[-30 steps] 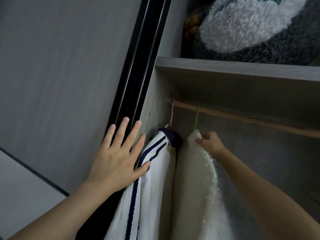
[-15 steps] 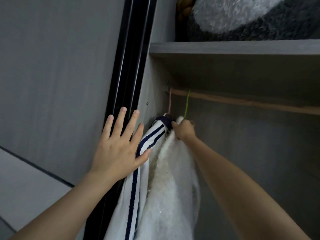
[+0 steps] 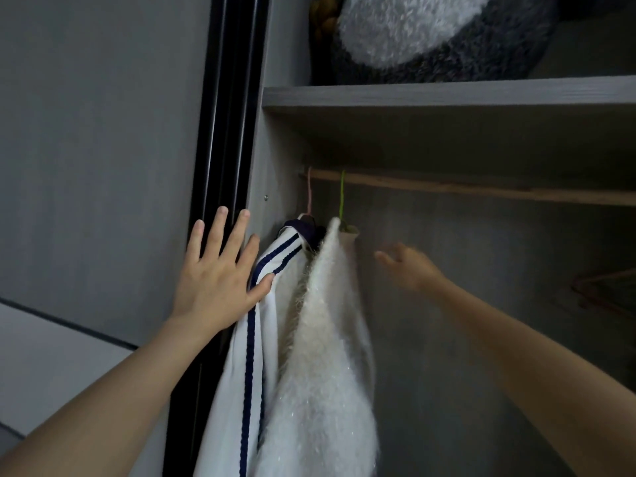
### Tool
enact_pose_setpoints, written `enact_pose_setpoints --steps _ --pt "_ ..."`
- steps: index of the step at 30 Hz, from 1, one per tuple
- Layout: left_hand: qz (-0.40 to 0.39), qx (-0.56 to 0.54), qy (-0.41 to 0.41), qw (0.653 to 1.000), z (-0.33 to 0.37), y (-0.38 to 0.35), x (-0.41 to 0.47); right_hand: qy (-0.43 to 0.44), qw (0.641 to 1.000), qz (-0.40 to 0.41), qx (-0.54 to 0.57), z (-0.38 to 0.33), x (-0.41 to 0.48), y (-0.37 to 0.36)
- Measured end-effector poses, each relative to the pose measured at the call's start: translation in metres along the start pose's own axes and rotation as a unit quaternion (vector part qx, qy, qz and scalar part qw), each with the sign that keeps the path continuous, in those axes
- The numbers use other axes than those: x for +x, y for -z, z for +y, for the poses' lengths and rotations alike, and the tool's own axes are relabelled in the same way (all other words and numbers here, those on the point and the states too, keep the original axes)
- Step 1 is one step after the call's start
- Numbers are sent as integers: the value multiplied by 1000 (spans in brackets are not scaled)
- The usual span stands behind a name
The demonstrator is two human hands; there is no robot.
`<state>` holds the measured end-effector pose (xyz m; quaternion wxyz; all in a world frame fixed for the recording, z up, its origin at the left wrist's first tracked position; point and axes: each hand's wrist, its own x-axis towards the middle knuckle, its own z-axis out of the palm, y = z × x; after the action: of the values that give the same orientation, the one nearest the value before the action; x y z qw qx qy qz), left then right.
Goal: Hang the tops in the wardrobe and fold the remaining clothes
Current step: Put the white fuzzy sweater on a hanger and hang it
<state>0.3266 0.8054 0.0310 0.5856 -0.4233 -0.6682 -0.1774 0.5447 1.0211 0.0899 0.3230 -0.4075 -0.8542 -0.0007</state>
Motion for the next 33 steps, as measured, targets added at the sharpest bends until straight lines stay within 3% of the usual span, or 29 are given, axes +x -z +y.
enact_pose_setpoints --steps 5,10,14,18,24,33 --pt "11 -54 22 998 12 11 -3 -33 998 14 -61 49 -20 52" --pt "30 -144 -2 989 82 35 21 -109 983 52 -142 87 -57 101" --pt "16 -226 -15 974 138 46 42 -125 969 33 -211 123 -104 145" --pt "-22 -284 -30 958 192 58 53 -147 935 65 -318 167 -157 182" --pt "-27 -324 -75 943 264 79 64 -254 873 50 -413 221 -220 212" --pt "-19 -346 -96 933 314 89 67 -245 845 14 -475 255 -241 222"
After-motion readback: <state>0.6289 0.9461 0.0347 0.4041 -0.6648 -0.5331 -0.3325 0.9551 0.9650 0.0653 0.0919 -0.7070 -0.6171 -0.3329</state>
